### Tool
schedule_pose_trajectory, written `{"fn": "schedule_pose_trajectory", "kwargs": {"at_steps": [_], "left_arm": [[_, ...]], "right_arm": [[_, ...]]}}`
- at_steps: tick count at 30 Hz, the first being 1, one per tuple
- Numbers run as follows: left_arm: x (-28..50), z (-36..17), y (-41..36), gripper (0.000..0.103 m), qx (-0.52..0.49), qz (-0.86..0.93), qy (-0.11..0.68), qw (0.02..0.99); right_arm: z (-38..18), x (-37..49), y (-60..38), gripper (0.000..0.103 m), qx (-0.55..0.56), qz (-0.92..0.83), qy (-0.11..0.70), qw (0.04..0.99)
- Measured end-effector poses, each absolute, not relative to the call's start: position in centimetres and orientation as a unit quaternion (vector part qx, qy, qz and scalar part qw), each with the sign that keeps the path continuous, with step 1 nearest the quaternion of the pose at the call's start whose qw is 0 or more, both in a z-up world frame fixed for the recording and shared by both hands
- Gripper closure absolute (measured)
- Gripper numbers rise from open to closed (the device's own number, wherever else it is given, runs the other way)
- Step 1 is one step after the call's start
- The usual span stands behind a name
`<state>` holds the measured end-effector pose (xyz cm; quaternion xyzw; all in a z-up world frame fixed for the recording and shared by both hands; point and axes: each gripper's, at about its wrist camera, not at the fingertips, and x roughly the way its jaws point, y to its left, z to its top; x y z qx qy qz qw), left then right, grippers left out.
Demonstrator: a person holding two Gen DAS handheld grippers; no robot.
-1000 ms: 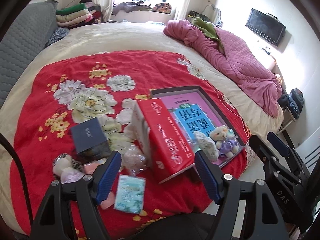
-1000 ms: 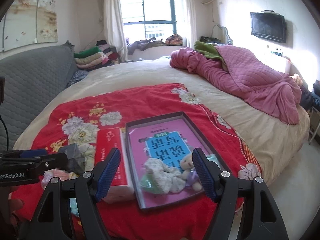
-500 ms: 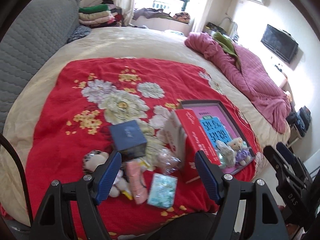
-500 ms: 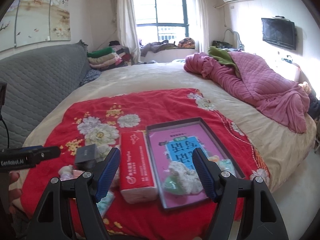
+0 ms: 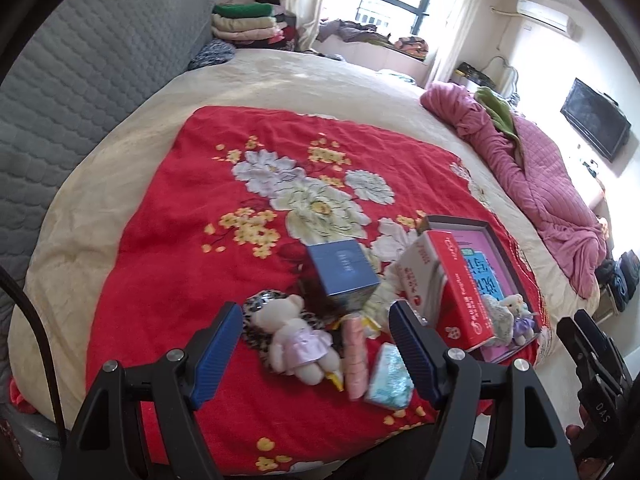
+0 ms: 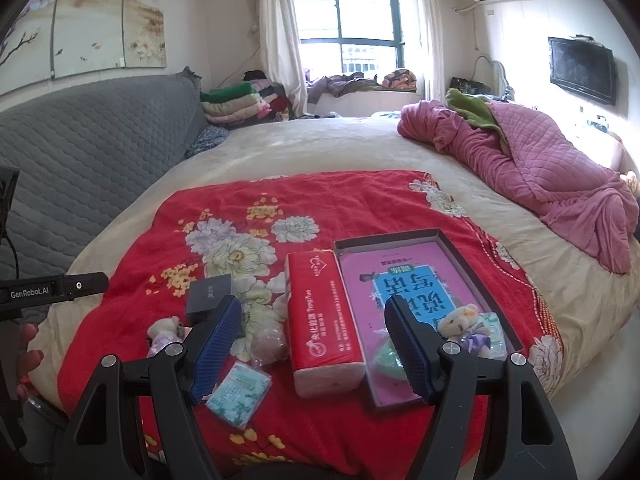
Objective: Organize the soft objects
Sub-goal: 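Move both open grippers back to the pile of items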
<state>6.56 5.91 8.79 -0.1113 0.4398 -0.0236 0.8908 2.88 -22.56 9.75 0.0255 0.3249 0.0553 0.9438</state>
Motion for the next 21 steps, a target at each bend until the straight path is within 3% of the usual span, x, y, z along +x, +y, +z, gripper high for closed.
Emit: {"fn": "schedule_pose_trajectory", "kwargs": {"at_steps": [12,21], "left_arm": [[6.2,7.0,8.0,0.028,-0.119,0.000,0.455,0.882],[7.0,2.9,7.9,0.028,-0.125,0.008,0.496,0.859]], "right_arm": [[8.6,2.8,-19.9,0.028,0.024,0.085,0.347,0.934],[3.8,3.9,-17.4,0.028,0.032,0.101,0.422,0.900]]}}
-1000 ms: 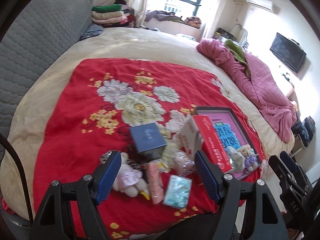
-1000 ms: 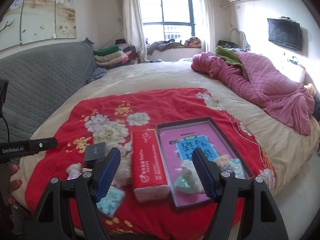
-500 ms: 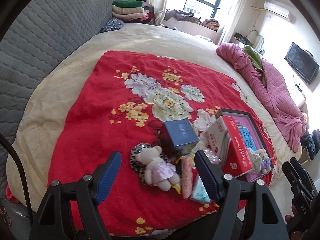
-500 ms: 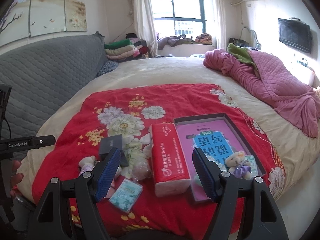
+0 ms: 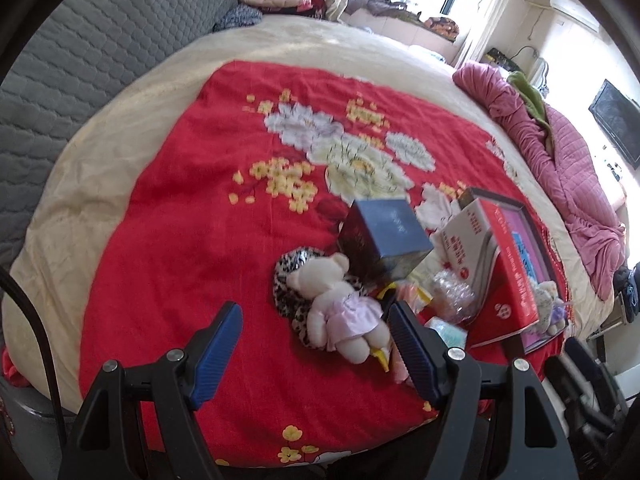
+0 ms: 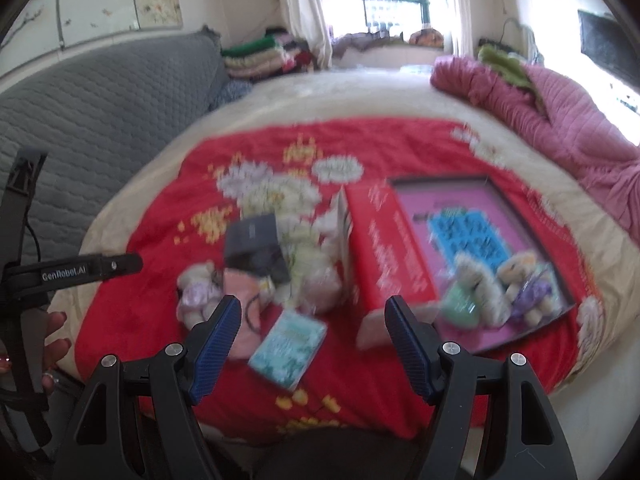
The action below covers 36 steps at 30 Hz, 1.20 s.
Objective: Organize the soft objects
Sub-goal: 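Move both open grippers back to the pile of items, then grasp the pink-dressed teddy bear with the left gripper while the right grasps the green tissue pack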
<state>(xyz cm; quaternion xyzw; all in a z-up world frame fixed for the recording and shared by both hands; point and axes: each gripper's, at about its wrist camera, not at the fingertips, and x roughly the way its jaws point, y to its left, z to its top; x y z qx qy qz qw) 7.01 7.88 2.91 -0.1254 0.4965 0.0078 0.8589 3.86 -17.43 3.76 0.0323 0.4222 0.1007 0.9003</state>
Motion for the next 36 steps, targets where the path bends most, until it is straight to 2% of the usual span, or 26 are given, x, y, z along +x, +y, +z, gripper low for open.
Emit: {"fn": "schedule_pose_trajectory", "kwargs": {"at_steps": [10,28,36], "left_arm": [[7.7,-0.8,9.0,0.028,-0.153,0.011,0.527,0.836],[11.3,-4.0,7.3,0.028,-0.153,0.023,0.559,0.815],[13.3,-5.1,5.9,0.028,-0.141,0.042,0.579,0.802]], "right_arm": [[-2.8,5.3,-15.1,0.028,0.021,0.090,0.503,0.860],[-7.7,7.6,-12.4,0.028,0.008,0.075,0.544,0.836],[-7.7,8.1,-13.3,0.028,0.003,0.054,0.537,0.842]]}}
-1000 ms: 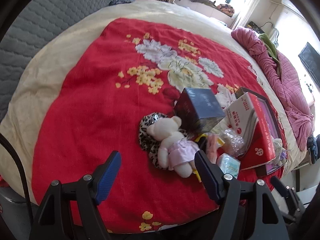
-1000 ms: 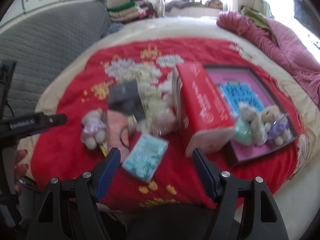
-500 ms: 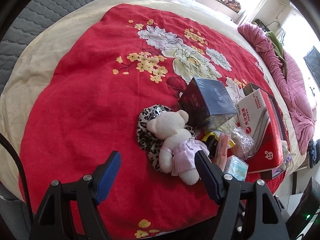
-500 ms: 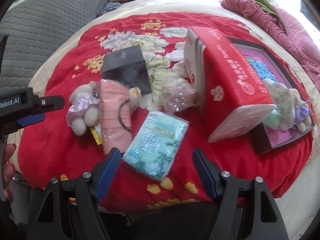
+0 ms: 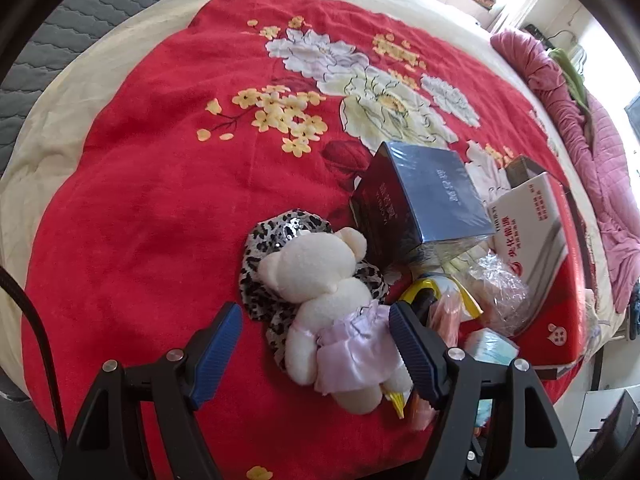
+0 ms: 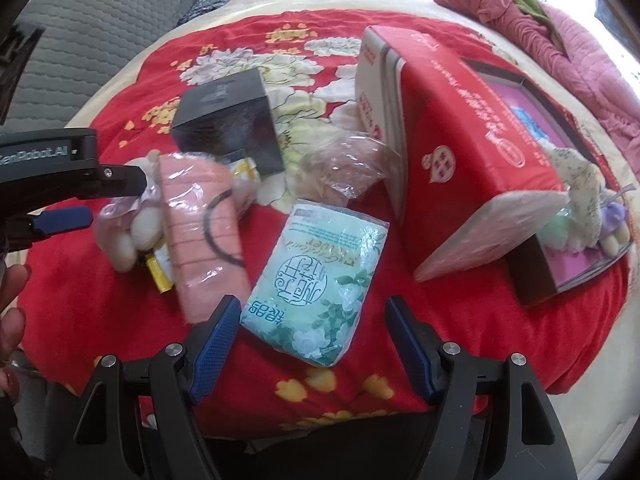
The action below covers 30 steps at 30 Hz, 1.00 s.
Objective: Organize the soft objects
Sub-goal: 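Grasp the pink-dressed teddy bear with the left gripper while the right grasps the green tissue pack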
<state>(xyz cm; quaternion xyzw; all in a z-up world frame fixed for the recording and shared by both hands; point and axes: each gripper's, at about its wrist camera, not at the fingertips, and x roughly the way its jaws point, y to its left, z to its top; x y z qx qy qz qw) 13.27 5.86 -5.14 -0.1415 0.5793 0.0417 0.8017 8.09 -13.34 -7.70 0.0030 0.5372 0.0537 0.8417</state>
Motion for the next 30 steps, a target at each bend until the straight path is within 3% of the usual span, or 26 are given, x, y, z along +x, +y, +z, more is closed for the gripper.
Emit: {"fn": "schedule_pose_trajectory", "kwargs": {"at_steps": [12,26,30], "left_arm": [[12.0,-7.2,8.7,0.028,-0.163,0.058,0.611,0.773],[8.9,-6.2,13.3,0.028,-0.220,0.032,0.573,0.789],[9.3,-6.8,13.7,0.028,-0.248,0.025,0.572,0.782]], "right_arm": [[-8.0,8.8,-14.3,0.028,0.012,0.055,0.542,0.838],[-8.3,9.1,-14.4,0.028,0.025,0.060,0.545,0.836],[-9.0,9.4,-14.1,0.039,0.019,0.062,0.551,0.832]]}}
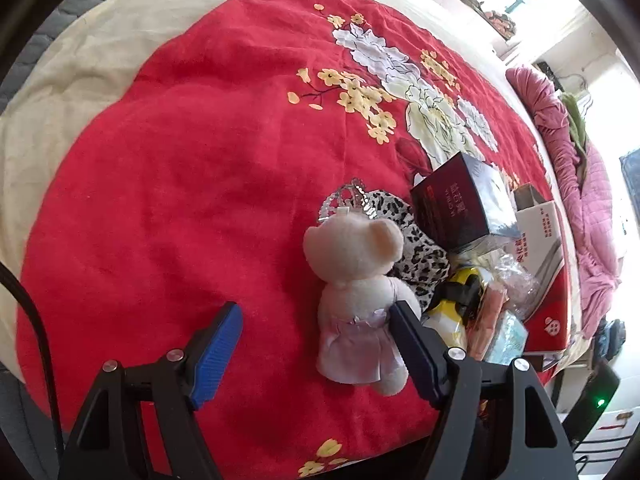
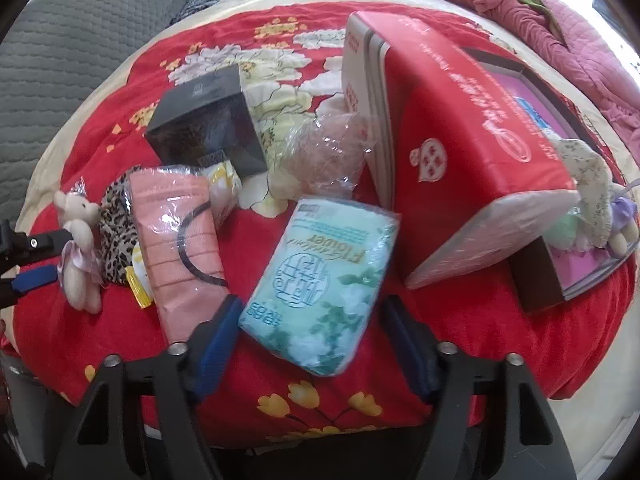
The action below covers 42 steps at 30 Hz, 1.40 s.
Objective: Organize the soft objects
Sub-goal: 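Grasp the pink-dressed teddy bear with the left gripper while the right grasps the green tissue pack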
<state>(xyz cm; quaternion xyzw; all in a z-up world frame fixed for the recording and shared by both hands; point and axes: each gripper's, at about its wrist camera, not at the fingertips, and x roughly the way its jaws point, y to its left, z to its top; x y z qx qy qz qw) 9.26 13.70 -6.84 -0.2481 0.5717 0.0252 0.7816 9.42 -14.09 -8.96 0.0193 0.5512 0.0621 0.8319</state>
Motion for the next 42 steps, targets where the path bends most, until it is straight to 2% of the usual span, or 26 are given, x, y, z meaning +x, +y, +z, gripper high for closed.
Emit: {"fn": "schedule_pose_trajectory", "kwargs": {"at_steps": [3,9,14,20,28,42], "left_arm": [[10.0,-7.6,13.2,0.028,-0.270,0.014,0.576,0.772],[10.8,-8.8,12.5,0.030,-0.287,0.025,0.588,0.756],[11.3,-9.4,12.1,0.053,-0.305,0.007,0.585,0.751],[11.1,-9.6,12.5,0.060,-0.317,0.002,0.576,0.754],[9.7,-7.2,12.9,0.062,-0.328,-0.016,0.540,0.775],[7.6,-0.8,11.8,0.062,-0.259,-0.020,0.499,0.827]], "right_arm": [[-8.9,9.3,-14.1,0.044,0.024,0.068,0.548,0.833],[-8.9,9.4,-14.2,0.045,0.028,0.070,0.549,0.833],[-8.9,9.3,-14.2,0.045,0.030,0.071,0.547,0.833],[-8.4,9.0,-14.8,0.052,0.048,0.085,0.540,0.836],[-5.6,7.3,-14.9,0.054,0.051,0.107,0.497,0.860],[-2.1,5.9,-15.0,0.055,0.054,0.132,0.437,0.888]]}}
